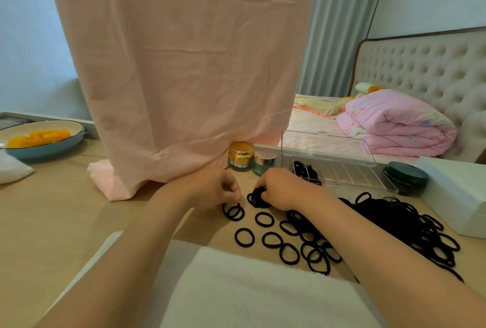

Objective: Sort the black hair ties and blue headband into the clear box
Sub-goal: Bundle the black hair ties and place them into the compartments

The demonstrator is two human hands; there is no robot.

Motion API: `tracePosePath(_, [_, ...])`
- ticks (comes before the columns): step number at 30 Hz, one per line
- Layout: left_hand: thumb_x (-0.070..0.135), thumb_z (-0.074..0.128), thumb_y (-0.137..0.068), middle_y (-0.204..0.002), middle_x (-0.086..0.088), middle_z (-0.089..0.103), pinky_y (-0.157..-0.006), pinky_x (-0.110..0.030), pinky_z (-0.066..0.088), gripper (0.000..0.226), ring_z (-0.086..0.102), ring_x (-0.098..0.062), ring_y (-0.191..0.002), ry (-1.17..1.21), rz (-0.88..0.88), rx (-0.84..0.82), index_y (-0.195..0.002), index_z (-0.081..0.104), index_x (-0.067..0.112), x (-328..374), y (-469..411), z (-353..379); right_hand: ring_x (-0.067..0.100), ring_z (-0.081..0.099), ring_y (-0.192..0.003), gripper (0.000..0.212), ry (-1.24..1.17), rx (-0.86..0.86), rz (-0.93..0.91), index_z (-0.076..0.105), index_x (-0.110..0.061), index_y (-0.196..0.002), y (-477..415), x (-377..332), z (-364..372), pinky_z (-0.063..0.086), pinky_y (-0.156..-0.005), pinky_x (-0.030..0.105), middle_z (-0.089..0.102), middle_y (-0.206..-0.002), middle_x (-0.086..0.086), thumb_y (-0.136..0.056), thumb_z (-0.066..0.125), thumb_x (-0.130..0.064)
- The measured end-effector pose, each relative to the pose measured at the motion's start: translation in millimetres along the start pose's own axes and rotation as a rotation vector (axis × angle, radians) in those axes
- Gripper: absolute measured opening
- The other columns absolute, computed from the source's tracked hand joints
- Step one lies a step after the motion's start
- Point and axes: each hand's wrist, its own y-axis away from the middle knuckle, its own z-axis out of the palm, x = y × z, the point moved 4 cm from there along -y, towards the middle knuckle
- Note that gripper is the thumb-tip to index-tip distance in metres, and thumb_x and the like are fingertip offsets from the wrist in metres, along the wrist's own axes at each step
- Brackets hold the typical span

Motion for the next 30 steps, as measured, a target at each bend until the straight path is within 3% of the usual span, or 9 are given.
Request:
tracePosePath(6, [0.043, 0.063, -0.094, -0.099, 0.017, 0.065, -0.082, -0.026, 0.048, 0.008, 0.060, -0.006, -0.093, -0.159, -0.054, -0.014, -0.098, 0.067, 0.037, 3, -2, 7, 0.023, 0.064, -0.090, 0.019, 0.005, 0.040, 0.004, 0.072, -0.010, -0.110, 11, 1, -2, 0.052, -0.075, 0.029, 0.071, -0.105, 0.010, -0.095, 0.061, -0.016])
tracePosePath(9, [0.035, 0.067, -0.091, -0.094, 0.019, 0.060, -0.069, -0.021, 0.043, 0.012, 0.056, -0.002, -0.085, -0.199, -0.086, -0.072, -0.103, 0.066, 0.038, 4, -2, 7, 0.020, 0.068, -0.088, 0.015, -0.092, 0.084, 0.013, 0.072, -0.013, -0.106, 26, 7, -12, 0.058, -0.077, 0.032, 0.071, -0.100, 0.006, -0.095, 0.063, -0.017])
tracePosePath(13, [0.028, 0.068, -0.091, -0.088, 0.017, 0.061, -0.064, -0.019, 0.040, 0.010, 0.055, -0.002, -0.081, -0.278, -0.064, -0.027, -0.090, 0.064, 0.037, 5, -5, 12, 0.009, 0.063, -0.059, 0.016, -0.343, 0.027, -0.028, 0.071, -0.017, -0.106, 45, 9, -18, 0.054, -0.055, 0.022, 0.070, -0.082, -0.001, -0.095, 0.061, -0.011])
tracePosePath(16, [0.032, 0.064, -0.093, -0.095, 0.015, 0.063, -0.067, -0.020, 0.041, 0.005, 0.057, -0.005, -0.087, -0.287, -0.057, -0.012, -0.093, 0.063, 0.037, 7, -6, 13, 0.011, 0.066, -0.069, 0.036, -0.273, -0.106, -0.080, 0.067, -0.022, -0.127, 47, 4, -7, 0.055, -0.060, 0.020, 0.073, -0.110, 0.003, -0.095, 0.058, -0.008])
tracePosePath(18, [0.032, 0.062, -0.094, -0.097, 0.015, 0.063, -0.073, -0.024, 0.044, 0.004, 0.058, -0.007, -0.091, -0.220, -0.057, 0.022, -0.094, 0.062, 0.036, 7, -6, 13, 0.012, 0.068, -0.092, 0.038, -0.104, -0.088, -0.110, 0.066, -0.018, -0.131, 44, -1, -1, 0.056, -0.081, 0.022, 0.071, -0.123, 0.002, -0.095, 0.059, -0.009])
tracePosePath(20, [0.030, 0.062, -0.094, -0.095, 0.013, 0.065, -0.079, -0.027, 0.049, 0.003, 0.060, -0.008, -0.091, -0.132, -0.049, 0.077, -0.095, 0.062, 0.033, 7, -7, 12, 0.020, 0.068, -0.098, 0.033, -0.069, -0.040, -0.107, 0.072, -0.014, -0.123, 42, -4, 3, 0.058, -0.090, 0.033, 0.073, -0.114, 0.005, -0.092, 0.061, -0.009])
tracePosePath(23, [0.023, 0.065, -0.093, -0.092, 0.009, 0.070, -0.084, -0.028, 0.052, 0.005, 0.064, -0.009, -0.089, 0.023, -0.056, 0.145, -0.096, 0.068, 0.026, 10, -8, 11, 0.027, 0.067, -0.086, 0.020, -0.021, -0.051, -0.079, 0.074, -0.009, -0.108, 41, -7, 4, 0.060, -0.081, 0.038, 0.072, -0.096, 0.010, -0.092, 0.063, -0.013])
tracePosePath(26, [0.022, 0.067, -0.092, -0.091, 0.009, 0.072, -0.078, -0.024, 0.051, 0.008, 0.065, -0.006, -0.086, 0.132, -0.088, 0.194, -0.096, 0.073, 0.025, 11, -8, 13, 0.025, 0.063, -0.080, 0.014, -0.011, -0.072, -0.074, 0.071, -0.010, -0.099, 45, -5, 2, 0.056, -0.075, 0.037, 0.070, -0.093, 0.012, -0.092, 0.063, -0.020])
tracePosePath(30, [0.017, 0.069, -0.089, -0.084, -0.001, 0.074, -0.073, -0.029, 0.052, 0.005, 0.065, -0.014, -0.076, 0.343, -0.134, 0.290, -0.086, 0.074, 0.018, 17, -10, 19, 0.014, 0.062, -0.065, 0.009, -0.363, 0.059, -0.070, 0.074, -0.017, -0.093, 56, 4, -18, 0.058, -0.067, 0.035, 0.072, -0.079, 0.004, -0.090, 0.066, -0.017])
